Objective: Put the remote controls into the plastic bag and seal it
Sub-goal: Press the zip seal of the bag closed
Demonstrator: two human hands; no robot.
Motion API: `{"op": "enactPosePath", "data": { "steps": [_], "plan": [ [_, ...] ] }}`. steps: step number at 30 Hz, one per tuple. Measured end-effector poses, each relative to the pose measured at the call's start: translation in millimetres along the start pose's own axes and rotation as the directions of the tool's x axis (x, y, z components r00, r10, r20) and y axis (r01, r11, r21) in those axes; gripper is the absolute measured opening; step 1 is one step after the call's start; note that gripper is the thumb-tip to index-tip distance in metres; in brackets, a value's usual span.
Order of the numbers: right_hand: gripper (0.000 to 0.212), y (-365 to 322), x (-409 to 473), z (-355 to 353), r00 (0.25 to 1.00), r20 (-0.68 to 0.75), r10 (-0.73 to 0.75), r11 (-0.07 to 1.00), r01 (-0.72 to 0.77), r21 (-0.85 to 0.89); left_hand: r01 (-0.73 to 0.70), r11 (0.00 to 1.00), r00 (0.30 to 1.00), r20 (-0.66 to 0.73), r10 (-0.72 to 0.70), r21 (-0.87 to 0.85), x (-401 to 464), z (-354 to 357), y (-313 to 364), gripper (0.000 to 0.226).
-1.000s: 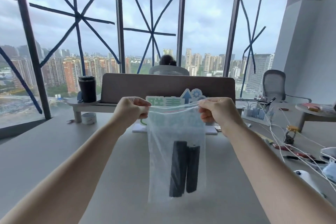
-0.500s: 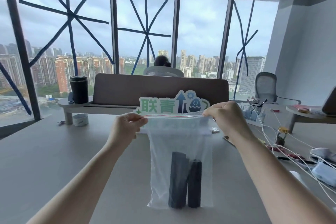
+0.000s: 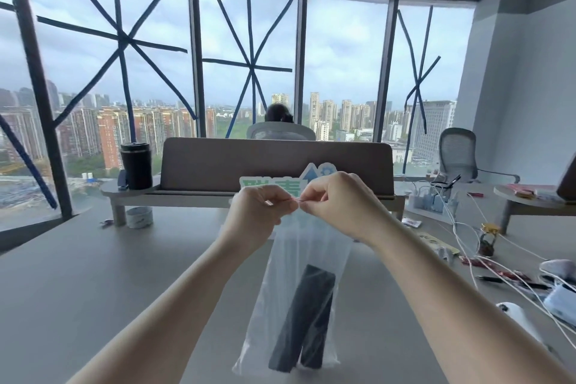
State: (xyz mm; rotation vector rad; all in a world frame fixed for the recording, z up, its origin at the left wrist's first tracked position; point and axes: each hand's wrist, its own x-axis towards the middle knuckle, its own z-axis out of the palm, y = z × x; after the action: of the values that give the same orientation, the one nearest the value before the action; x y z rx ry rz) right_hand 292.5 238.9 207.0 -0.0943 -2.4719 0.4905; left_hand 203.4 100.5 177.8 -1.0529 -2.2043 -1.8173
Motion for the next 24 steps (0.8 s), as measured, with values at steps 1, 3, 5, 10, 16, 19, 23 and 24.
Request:
{"op": "enactPosePath", "data": {
  "steps": [1,3,5,10,16,19,23,24],
  "plan": [
    [0.007,1.1,1.4,-1.2,1.0,0.016,0.006,0.999,-0.007,0.033,-0.014,1.0,1.0,0.006,0.014,0.013,0.5,-1.5,2.2,0.011],
    [0.005,3.4,4.4,-2.7,0.999,0.029,0.021,0.996,-0.024,0.084,-0.039,0.998,0.999,0.02,0.039,0.041,2.7,-3.9,6.4,0.012],
    [0.007,5.7,9.0,-4.5,0.998,0.05,0.046,0.993,-0.051,0.105,-0.052,0.997,0.998,0.026,0.051,0.06,4.5,-4.6,10.5,0.015],
    [0.01,6.1,16.9,-9.7,0.984,0.157,0.088,0.99,-0.104,0.096,-0.067,0.993,0.996,0.057,0.061,0.094,5.7,-4.5,13.8,0.014],
    [0.014,-0.4,8.9,-3.0,0.994,0.071,0.079,0.996,-0.081,0.036,-0.082,0.992,0.996,0.028,0.08,0.101,6.3,-4.6,12.5,0.022],
    [0.014,-6.6,2.2,1.1,0.998,-0.004,0.069,0.998,-0.069,-0.014,-0.078,0.991,0.997,-0.013,0.08,0.11,5.4,-4.0,11.5,0.022],
    [0.016,-8.5,-7.0,6.4,0.995,-0.066,0.076,0.996,-0.079,-0.045,-0.079,0.986,0.993,-0.077,0.09,0.145,2.0,-1.8,10.0,0.023],
    [0.017,-6.9,-9.2,8.0,0.994,-0.068,0.082,0.995,-0.086,-0.051,-0.076,0.986,0.99,-0.103,0.092,0.149,1.1,-1.5,8.8,0.025]
  ]
}}
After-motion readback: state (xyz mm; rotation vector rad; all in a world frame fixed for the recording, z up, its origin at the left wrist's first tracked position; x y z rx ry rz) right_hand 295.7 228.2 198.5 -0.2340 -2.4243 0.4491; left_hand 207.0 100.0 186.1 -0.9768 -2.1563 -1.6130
